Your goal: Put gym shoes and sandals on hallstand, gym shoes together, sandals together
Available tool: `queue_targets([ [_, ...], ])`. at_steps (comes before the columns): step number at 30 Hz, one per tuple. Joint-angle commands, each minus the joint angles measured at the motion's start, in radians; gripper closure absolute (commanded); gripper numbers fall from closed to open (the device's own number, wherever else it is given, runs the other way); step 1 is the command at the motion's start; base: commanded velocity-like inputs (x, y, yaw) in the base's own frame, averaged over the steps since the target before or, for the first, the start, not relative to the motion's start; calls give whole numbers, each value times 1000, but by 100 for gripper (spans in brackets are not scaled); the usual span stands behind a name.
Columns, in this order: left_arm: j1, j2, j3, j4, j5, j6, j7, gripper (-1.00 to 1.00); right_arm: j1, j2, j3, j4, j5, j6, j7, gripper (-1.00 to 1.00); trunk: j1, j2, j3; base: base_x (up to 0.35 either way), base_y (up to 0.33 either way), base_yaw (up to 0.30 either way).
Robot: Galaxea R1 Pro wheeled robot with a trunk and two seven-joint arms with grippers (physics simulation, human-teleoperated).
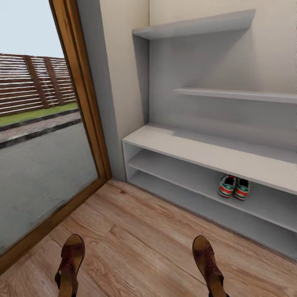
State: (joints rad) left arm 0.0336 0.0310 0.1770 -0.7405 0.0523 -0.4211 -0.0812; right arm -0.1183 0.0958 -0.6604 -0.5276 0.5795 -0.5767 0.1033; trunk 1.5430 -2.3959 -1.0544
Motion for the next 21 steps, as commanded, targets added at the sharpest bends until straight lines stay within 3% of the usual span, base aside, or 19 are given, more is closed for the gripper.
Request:
queue_targets([
  [1,0,0,2,0,2,-1,-8,100,-1,1,-8,-1,2,-3,10,100,0,0,-1,160,302,-263],
  [14,0,0,3,1,2,-1,-14,100,-1,4,-8,-2,1,-3,10,100,0,0,-1,116,319,-263],
  [21,0,0,3,1,2,-1,-15,100,-1,4,-8,-2,0,-3,10,100,0,0,-2,13,326,-262],
])
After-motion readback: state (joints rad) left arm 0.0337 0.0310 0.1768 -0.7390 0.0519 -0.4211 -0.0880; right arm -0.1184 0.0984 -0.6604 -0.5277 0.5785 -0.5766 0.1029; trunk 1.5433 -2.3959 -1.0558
